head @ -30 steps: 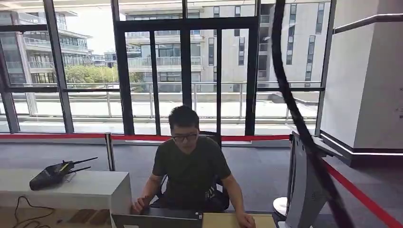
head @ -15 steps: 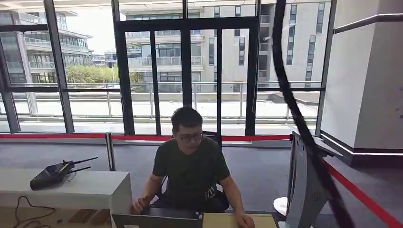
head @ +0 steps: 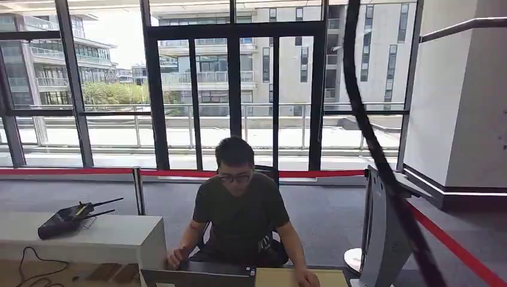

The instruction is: Pass the card to the sensor for recognition and then transmit it.

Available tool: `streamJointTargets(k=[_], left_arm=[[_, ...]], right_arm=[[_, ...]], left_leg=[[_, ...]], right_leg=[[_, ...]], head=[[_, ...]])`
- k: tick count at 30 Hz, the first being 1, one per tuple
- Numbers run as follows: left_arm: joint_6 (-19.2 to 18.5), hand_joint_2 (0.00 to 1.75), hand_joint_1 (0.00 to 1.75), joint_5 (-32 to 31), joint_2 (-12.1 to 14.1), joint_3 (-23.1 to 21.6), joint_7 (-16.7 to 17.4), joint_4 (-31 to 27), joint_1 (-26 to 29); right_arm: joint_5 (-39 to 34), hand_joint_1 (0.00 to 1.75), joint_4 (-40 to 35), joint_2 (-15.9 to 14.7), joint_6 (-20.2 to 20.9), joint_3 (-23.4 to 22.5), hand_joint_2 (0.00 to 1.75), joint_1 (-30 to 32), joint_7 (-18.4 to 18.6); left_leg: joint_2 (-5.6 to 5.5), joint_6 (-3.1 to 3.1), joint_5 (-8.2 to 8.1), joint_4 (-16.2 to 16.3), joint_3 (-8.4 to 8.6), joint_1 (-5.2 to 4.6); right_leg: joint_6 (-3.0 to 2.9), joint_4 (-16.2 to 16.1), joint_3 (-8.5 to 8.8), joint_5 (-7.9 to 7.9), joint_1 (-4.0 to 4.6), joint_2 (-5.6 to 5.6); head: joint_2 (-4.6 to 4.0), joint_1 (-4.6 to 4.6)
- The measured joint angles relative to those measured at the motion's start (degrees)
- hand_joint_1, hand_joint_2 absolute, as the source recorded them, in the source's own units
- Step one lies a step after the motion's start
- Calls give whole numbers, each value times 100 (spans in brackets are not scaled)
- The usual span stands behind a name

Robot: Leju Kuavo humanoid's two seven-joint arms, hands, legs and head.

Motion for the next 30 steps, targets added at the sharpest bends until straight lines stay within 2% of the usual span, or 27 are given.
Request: streamJointTargets(k=[30], left_arm=[[0, 0, 0, 20, 11, 0, -59, 0, 1]], right_arm=[[0, 175, 256, 140, -101, -2, 175, 50, -15]], left_leg=[[1, 0, 0, 0, 10, 1]], right_leg=[[0, 0, 10, 0, 0, 0]], head=[[0, 0]])
